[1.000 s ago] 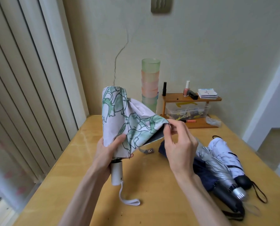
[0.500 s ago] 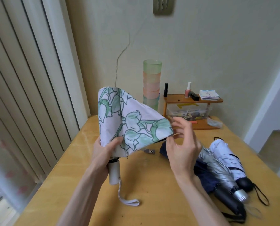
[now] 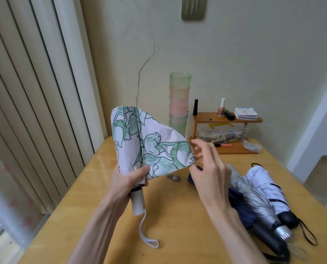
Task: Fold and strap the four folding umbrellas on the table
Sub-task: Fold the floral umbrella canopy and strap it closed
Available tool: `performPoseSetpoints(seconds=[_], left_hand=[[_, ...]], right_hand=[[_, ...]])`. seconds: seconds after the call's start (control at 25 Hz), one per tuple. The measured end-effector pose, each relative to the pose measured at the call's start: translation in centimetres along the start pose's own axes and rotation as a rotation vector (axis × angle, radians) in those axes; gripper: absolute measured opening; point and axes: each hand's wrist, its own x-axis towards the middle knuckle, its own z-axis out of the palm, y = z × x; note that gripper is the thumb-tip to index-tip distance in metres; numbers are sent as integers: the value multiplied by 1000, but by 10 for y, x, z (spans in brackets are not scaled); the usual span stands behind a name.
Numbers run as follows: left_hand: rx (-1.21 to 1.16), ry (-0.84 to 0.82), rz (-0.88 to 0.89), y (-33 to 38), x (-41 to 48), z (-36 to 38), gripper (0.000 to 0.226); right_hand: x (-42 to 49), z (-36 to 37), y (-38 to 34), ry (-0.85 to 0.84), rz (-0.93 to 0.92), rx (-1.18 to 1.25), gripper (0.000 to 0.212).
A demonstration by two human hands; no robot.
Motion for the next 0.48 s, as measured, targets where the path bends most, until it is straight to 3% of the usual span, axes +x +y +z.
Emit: performPoseSetpoints(seconds=[0.12,0.24,0.4,0.48], left_hand=[[-27,40,5,1,1,1,49],[-63,123,6,2,2,5,41],[-23,100,23,1,0,6,54],[56,135,31,2,-1,9,52]], right_hand=[[-4,-1,0,128,-95,-40,28],[-9,3,0,186,18,61,37],[-10,9,-2,-38,290,317,49],[-10,11,3,-58,379,376,46]])
